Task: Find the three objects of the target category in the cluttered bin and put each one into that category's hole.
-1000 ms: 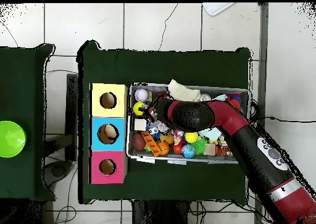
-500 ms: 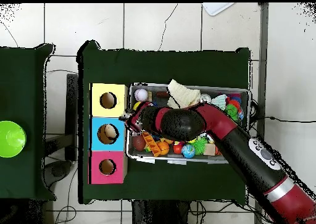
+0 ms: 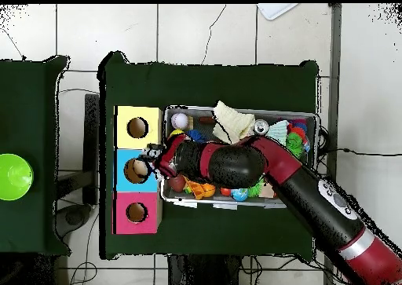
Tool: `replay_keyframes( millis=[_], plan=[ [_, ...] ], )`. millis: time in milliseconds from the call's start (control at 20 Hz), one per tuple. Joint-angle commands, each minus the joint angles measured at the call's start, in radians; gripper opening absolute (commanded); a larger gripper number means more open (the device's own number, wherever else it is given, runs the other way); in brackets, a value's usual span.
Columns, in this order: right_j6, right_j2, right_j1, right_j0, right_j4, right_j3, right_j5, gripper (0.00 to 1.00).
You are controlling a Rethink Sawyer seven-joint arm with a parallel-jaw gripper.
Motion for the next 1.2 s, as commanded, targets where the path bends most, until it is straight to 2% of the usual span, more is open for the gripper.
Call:
replay_keyframes(
  millis=[50, 450, 800, 1200],
  plan=[
    [-0.172, -0.001, 0.075, -0.014, -0.003, 0.019, 0.076, 0.0],
    [-0.164, -0.046, 0.119, 0.007, -0.104, 0.049, -0.017, 0.0],
    [-0.087, -0.094, 0.146, 0.041, -0.22, 0.074, -0.139, 0.0],
    [-0.019, -0.151, 0.174, 0.078, -0.306, 0.082, -0.267, 0.0]
  ],
)
